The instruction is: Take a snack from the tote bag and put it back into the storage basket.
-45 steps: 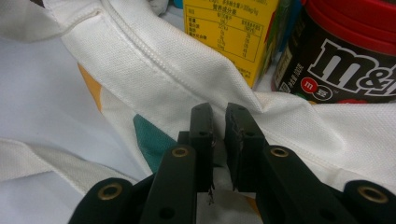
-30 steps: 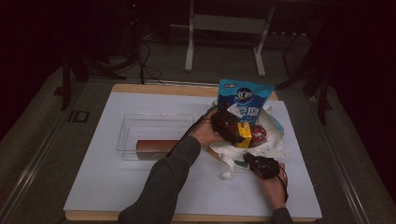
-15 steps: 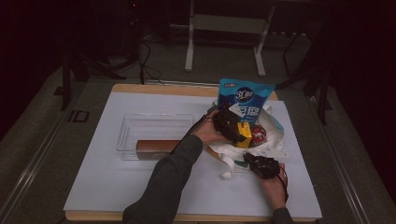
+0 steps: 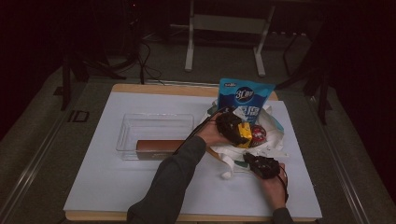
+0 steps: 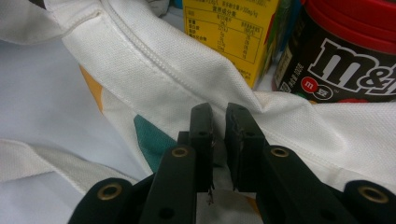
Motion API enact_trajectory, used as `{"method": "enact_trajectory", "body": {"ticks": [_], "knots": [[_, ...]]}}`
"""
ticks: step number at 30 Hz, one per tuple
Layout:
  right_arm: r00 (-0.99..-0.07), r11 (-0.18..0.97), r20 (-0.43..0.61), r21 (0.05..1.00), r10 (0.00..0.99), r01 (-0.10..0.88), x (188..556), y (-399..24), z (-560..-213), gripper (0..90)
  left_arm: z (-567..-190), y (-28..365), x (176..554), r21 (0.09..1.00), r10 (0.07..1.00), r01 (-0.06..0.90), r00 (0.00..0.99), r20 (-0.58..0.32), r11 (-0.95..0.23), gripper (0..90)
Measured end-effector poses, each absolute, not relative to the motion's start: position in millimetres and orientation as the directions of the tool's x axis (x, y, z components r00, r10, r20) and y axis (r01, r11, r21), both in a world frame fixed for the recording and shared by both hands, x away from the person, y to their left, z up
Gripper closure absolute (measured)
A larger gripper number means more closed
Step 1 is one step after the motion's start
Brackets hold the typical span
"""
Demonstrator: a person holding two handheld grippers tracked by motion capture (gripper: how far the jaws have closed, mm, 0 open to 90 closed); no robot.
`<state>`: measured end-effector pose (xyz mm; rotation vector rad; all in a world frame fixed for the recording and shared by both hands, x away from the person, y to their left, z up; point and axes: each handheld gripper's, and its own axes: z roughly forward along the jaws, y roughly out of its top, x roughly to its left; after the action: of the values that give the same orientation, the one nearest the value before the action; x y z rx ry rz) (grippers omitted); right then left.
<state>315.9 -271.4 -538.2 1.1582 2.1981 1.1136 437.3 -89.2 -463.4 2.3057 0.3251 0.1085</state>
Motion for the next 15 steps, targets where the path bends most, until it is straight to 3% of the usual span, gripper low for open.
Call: {"method": "enact_trajectory", "body": {"ticks": [15], "knots": [[-0.568, 0.332, 0.006, 0.805, 0.823, 0.491, 316, -271, -538, 81.1, -471, -100, 432, 0.688, 0.274, 0.171, 0.961, 0.041, -0.705, 23.2]]}}
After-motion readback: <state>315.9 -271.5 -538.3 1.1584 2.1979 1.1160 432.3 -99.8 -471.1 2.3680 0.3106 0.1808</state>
